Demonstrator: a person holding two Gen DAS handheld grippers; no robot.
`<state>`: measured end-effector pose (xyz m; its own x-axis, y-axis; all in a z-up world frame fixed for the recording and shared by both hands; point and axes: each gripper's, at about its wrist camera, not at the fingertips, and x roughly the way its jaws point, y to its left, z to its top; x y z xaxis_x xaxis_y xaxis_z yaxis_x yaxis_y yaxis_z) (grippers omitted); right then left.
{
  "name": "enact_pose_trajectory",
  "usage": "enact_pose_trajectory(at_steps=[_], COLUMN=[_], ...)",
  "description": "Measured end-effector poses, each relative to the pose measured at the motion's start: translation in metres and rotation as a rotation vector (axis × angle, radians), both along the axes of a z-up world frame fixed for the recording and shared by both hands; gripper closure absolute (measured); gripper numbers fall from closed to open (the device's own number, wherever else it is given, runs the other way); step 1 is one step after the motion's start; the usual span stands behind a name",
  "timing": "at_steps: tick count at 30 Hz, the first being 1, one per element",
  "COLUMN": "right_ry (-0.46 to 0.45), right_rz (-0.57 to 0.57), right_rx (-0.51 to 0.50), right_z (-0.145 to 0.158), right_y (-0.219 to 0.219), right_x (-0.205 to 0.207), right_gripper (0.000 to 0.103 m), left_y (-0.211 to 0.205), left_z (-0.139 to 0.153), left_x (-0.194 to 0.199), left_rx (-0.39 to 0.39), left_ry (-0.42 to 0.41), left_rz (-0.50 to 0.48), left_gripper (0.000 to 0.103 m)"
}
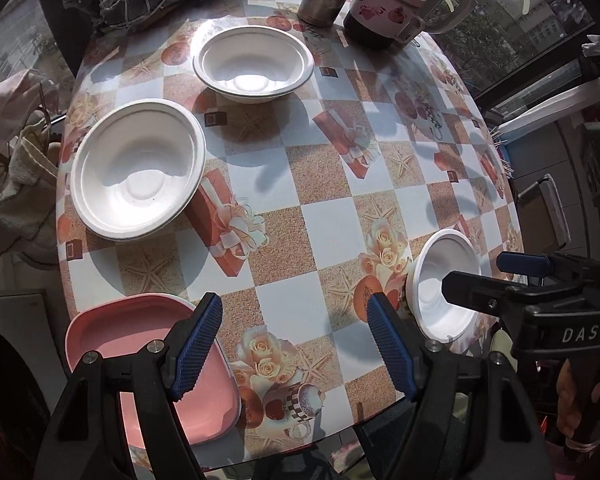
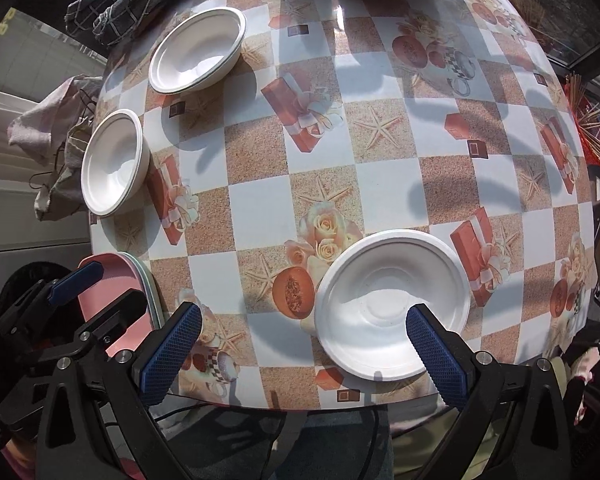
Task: Organize plates and bowls
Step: 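Move both tools to another white plate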
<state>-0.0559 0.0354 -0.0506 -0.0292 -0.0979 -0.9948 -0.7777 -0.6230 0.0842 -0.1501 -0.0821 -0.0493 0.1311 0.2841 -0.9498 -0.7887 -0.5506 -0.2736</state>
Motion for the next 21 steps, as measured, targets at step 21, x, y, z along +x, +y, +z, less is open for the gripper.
enact_pose_trajectory(at_steps=[21], right_ry=[-0.007], right_rz=[0.153], right_rx=[-0.043], right_z=[-0.039], right_y=[0.000], right_x=[-0.131], right_gripper=[0.000], left_y=[-0.028], left_z=[-0.014], left_x=[-0.146], left_rx=[-0.114], left_ry=[0.112], left_rz=[0.383], left_gripper=[0.025])
